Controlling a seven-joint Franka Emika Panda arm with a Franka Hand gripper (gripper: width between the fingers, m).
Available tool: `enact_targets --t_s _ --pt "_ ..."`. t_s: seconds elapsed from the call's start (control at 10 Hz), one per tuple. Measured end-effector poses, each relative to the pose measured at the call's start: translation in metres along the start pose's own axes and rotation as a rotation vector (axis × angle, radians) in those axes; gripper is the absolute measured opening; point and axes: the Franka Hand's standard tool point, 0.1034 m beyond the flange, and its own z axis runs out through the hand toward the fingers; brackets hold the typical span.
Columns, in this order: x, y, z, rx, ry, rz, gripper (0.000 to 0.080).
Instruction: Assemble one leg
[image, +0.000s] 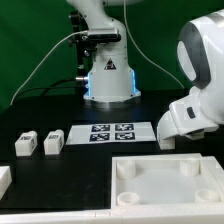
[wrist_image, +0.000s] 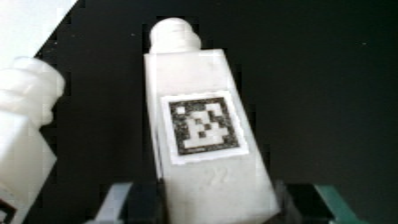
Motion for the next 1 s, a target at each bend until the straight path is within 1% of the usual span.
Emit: enact_targets --t_s 0.5,0.6,0.7,0.8,0.9,1.0 --pt "0.000 0.000 0.000 0.000 0.000 0.000 0.0297" --pt "-0.002 0.003 -0.003 0.003 -0.007 -0.011 0.0297" --pt "-0.005 0.011 -0.022 0.011 0.006 -0.019 0.0297" --pt "-0.011 0.021 -0.044 0.018 0.044 -0.029 0.0297" --pt "-0.022 0.031 -0.069 0.029 0.036 -0.049 0.0297" --pt "-0.016 0.040 -0.096 0.041 0.096 -0.053 0.0297"
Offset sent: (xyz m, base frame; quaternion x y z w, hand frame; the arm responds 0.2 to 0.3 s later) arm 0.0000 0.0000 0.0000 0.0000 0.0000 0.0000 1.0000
